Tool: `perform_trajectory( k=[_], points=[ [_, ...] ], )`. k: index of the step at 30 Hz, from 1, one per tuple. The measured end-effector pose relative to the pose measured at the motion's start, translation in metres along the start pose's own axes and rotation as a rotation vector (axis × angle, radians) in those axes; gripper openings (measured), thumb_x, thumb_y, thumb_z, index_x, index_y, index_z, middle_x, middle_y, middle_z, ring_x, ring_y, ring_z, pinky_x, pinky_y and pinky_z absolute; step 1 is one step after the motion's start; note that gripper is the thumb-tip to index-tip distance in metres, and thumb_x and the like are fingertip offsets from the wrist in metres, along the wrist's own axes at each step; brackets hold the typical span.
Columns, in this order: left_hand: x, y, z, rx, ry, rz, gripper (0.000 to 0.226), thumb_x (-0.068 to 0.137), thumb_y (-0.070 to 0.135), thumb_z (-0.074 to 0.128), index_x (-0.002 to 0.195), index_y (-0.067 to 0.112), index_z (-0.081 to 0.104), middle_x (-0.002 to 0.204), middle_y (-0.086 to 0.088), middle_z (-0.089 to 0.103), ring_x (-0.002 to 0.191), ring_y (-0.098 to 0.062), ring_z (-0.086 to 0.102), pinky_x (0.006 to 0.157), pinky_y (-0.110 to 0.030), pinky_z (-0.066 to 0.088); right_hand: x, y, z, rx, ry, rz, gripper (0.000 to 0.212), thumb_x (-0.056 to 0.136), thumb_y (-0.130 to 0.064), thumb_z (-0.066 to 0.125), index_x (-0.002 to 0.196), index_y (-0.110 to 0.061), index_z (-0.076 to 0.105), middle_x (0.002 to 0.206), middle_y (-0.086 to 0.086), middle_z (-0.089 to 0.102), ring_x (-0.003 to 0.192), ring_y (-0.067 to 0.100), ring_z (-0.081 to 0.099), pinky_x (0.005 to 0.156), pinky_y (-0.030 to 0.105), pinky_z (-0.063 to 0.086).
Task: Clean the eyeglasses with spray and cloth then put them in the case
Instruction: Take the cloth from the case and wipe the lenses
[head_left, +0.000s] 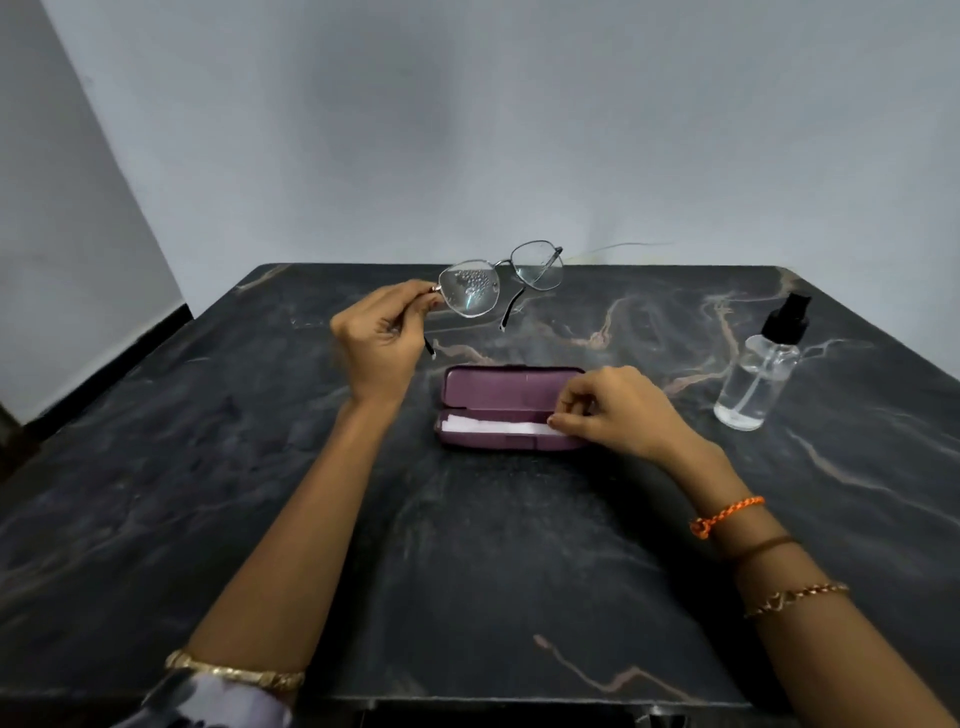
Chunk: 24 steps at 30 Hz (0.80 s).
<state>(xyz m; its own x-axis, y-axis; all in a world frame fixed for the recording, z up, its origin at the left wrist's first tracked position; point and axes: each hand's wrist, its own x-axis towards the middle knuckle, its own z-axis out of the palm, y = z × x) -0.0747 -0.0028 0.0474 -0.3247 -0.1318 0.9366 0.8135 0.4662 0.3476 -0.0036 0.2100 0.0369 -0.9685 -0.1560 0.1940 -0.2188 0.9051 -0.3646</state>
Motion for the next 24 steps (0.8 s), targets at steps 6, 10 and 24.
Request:
perform_trajectory(
  k=[6, 10, 24],
  points=[
    [0.001, 0.002, 0.001, -0.002, -0.003, 0.025, 0.007, 0.071, -0.013, 0.067, 0.077, -0.011, 0.07, 0.068, -0.018, 0.07, 0.064, -0.011, 0.062, 0.064, -0.008, 0.048, -0.002, -0.006, -0.001, -0.203, 0.046, 0.028, 0.022, 0.072, -0.043, 0.071, 0.078, -0.021, 0.073, 0.076, -0.002, 0.07, 0.081, 0.02, 0.062, 0.064, 0.03, 0.049],
    [-0.001, 0.005, 0.002, -0.001, -0.012, 0.033, 0.005, 0.071, -0.011, 0.068, 0.076, -0.011, 0.07, 0.069, -0.019, 0.07, 0.062, -0.014, 0.063, 0.062, -0.011, 0.049, -0.001, -0.009, 0.002, -0.278, 0.018, 0.065, 0.026, 0.073, -0.045, 0.069, 0.081, -0.02, 0.073, 0.083, 0.005, 0.073, 0.089, 0.025, 0.062, 0.068, 0.033, 0.048],
    [-0.003, 0.003, 0.004, 0.026, -0.046, 0.053, 0.005, 0.07, -0.013, 0.07, 0.075, -0.011, 0.07, 0.068, -0.019, 0.071, 0.065, -0.007, 0.06, 0.065, -0.003, 0.047, -0.005, -0.009, 0.005, -0.091, 0.086, -0.05, 0.016, 0.085, -0.026, 0.055, 0.069, -0.02, 0.057, 0.074, -0.001, 0.06, 0.082, 0.026, 0.054, 0.073, 0.037, 0.044]
  ],
)
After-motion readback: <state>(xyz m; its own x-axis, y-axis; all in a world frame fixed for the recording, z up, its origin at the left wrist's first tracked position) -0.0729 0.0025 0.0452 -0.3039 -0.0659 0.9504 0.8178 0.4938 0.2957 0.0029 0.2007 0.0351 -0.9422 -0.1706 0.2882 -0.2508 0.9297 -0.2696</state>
